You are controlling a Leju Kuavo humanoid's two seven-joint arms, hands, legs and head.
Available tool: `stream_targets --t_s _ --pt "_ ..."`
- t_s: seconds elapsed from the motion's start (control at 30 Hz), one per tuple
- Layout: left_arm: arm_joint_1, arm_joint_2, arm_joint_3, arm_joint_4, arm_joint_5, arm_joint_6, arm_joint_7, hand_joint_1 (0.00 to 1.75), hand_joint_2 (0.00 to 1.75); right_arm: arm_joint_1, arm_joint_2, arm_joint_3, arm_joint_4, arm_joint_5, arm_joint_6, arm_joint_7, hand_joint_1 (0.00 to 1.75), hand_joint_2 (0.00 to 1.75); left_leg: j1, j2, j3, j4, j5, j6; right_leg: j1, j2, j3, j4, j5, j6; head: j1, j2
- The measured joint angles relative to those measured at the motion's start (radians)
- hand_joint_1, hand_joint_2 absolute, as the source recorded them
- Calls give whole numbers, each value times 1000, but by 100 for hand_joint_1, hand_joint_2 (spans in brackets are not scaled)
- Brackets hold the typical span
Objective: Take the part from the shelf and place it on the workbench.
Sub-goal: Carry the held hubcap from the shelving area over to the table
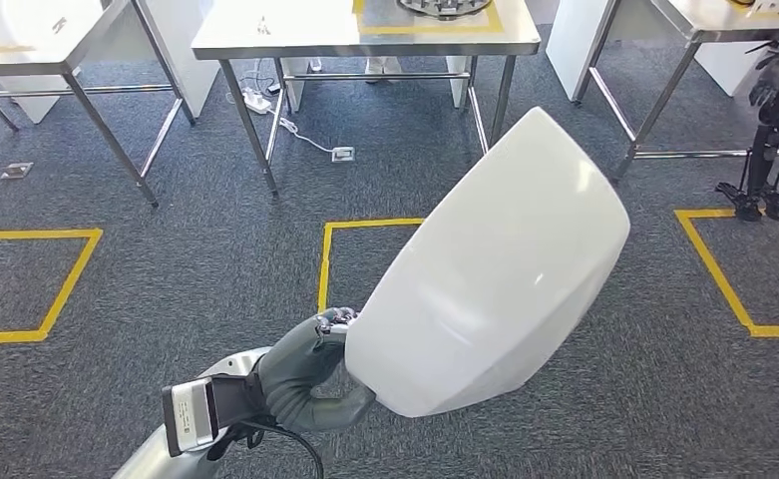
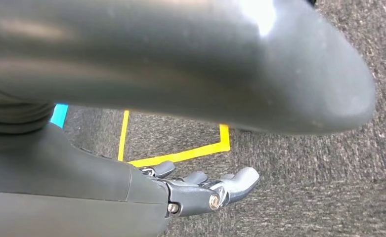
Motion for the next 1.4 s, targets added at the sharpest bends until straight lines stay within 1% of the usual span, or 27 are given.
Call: stream_targets --t_s 0.07,0.1,0.13,0.17,0.23,0.27,0.3,0.33,0.43,0.47,0.53,0.63,0.7,0.8,0.9,0.93,0.97,1.03,1.07,1.1,1.13,1.17,1.2,1.23,1.27,1.3,1.4 --pt "2 2 0 2 0 0 0 175 175 1 -1 0 0 0 0 0 0 0 14 2 -58 129 -64 -15 -4 -1 0 0 0 0 -4 0" --pt "4 3 0 3 0 0 0 175 175 1 -1 0 0 0 0 0 0 0 21 3 -81 179 -81 -21 -7 -1 0 0 0 1 -4 0" --pt "5 4 0 5 0 -1 0 175 175 1 0 0 0 1 0 1 0 0 28 4 -89 197 -79 -27 -10 -1 0 0 -1 4 -4 0" --pt "6 6 0 7 0 -1 0 175 175 1 0 0 0 1 0 2 0 0 34 5 -75 173 -58 -33 -15 -1 2 1 -2 8 -4 0" --pt "6 6 0 9 0 -1 0 175 175 1 -1 0 0 2 1 3 0 0 44 8 -4 38 5 -43 -23 0 6 2 -5 21 -6 0" --pt "6 7 0 9 0 -1 0 175 175 1 -2 0 0 2 1 3 0 0 45 7 27 -23 25 -44 -24 0 7 3 -6 30 -8 0" --pt "5 7 0 10 0 -1 0 175 175 0 -2 0 0 2 1 3 0 0 47 6 48 -65 35 -42 -24 1 8 4 -8 38 -9 0" --pt "5 7 0 11 0 -1 0 175 175 0 -3 0 0 3 2 2 0 0 47 5 55 -81 35 -39 -22 1 8 4 -10 40 -10 0" --pt "6 8 0 14 -4 -1 -2 175 175 0 -4 0 0 4 2 2 0 0 46 0 54 -83 38 -28 -19 2 11 -2 -7 18 -4 0" --pt "6 8 0 16 -6 -1 -4 175 175 0 -4 0 0 4 3 2 0 0 45 -1 55 -83 38 -25 -19 2 14 -7 -3 17 -2 0" --pt "6 8 0 19 -8 -1 -6 175 175 0 -4 0 0 5 4 2 0 0 44 -1 55 -83 37 -17 -20 2 20 -17 2 27 0 0" --pt "6 9 0 25 -8 -1 -9 175 175 0 -4 0 0 6 6 2 0 0 43 -1 55 -83 36 -12 -21 2 26 -30 6 53 3 0" --pt "6 9 0 27 -8 -1 -10 175 175 0 -4 0 0 6 6 3 0 0 40 -1 54 -81 35 -8 -23 2 28 -35 9 66 4 0" --pt "7 9 0 28 -9 -1 -10 175 175 0 -2 0 0 6 6 3 0 0 31 0 53 -76 31 3 -28 2 30 -41 12 83 4 0" --pt "7 8 0 26 -9 -1 -10 175 175 -1 0 0 0 5 5 4 0 0 32 0 58 -89 35 17 -31 1 31 -39 9 91 5 0" --pt "6 8 0 26 -9 -1 -10 175 175 -2 1 0 0 5 5 4 0 0 34 0 63 -97 39 24 -31 1 24 -21 -2 90 6 0" --pt "5 6 0 25 -10 -1 -10 175 175 -2 2 0 0 5 5 4 0 0 36 1 68 -104 42 29 -30 2 5 20 -25 87 8 0" --pt "5 5 0 27 -11 -2 -9 175 175 -2 3 0 0 4 6 6 0 0 33 3 70 -107 42 34 -24 5 -66 158 -90 81 13 0" --pt "6 4 0 28 -12 -2 -9 175 175 -1 3 -1 0 3 6 7 0 0 30 3 70 -106 41 35 -21 6 -104 225 -114 79 15 0" --pt "6 4 0 30 -12 -2 -8 175 175 0 4 -1 0 3 6 7 0 0 28 2 71 -105 39 35 -19 6 -126 262 -118 77 16 0" --pt "6 3 0 31 -12 -2 -7 175 175 1 4 -2 0 2 6 8 0 0 26 1 72 -103 37 33 -18 6 -128 255 -100 73 16 0" --pt "6 2 0 31 -12 -3 -7 175 175 1 4 -2 0 2 6 7 0 0 26 0 75 -100 33 30 -17 6 -109 209 -66 70 17 0" --pt "5 1 0 31 -12 -4 -5 175 175 1 4 -4 0 2 6 7 0 0 26 -1 77 -96 27 26 -17 6 -76 136 -30 66 17 0" --pt "5 0 0 31 -12 -4 -3 175 175 0 4 -4 0 1 6 7 0 0 24 -2 78 -90 21 20 -15 6 -45 72 -4 62 18 0" --pt "4 -2 0 31 -12 -5 -1 175 175 -1 4 -5 0 0 6 7 0 0 22 -3 79 -86 15 13 -14 7 -24 28 9 56 19 0" --pt "3 -2 -1 31 -12 -7 1 175 175 -1 5 -6 0 0 6 7 0 0 21 -4 79 -84 11 6 -11 7 -14 7 10 50 19 0" --pt "-2 -4 -2 30 -12 -10 4 175 175 -1 7 -7 0 -3 5 7 0 0 22 -3 86 -86 2 -13 -11 7 -10 4 3 31 17 0"
